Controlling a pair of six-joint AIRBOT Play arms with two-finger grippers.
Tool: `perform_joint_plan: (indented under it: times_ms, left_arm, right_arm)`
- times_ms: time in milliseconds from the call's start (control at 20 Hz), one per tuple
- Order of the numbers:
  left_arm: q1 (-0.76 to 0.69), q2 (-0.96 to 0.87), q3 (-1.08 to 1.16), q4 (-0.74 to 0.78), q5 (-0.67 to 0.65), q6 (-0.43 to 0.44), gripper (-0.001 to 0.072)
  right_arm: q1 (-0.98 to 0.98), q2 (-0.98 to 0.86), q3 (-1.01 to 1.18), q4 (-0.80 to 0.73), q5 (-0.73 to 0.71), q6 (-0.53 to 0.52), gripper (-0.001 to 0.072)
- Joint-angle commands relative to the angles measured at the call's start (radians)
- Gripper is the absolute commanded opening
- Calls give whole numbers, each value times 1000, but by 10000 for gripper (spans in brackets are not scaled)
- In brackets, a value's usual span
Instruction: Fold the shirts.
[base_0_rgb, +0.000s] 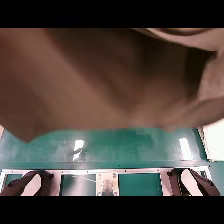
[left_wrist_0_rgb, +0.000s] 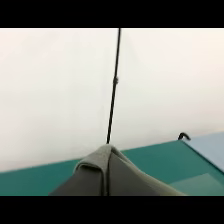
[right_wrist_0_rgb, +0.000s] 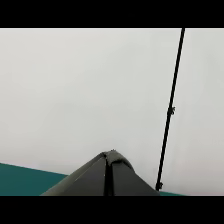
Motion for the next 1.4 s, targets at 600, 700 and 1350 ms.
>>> perform_joint_plan:
  times_ms: [600,700,1350]
  left_arm:
    - [-151,-777,-576,-117,202,276,25]
    - [-156,-845,-575,-140,282,277,25]
    - [-154,-894,-385,6,303,171,25]
  right_arm:
    - [288,-703,-712,42,-478,-93,17]
    - [286,-818,-655,78,-476,-92,17]
    - [224,-975,-349,-18,-317,-71,17]
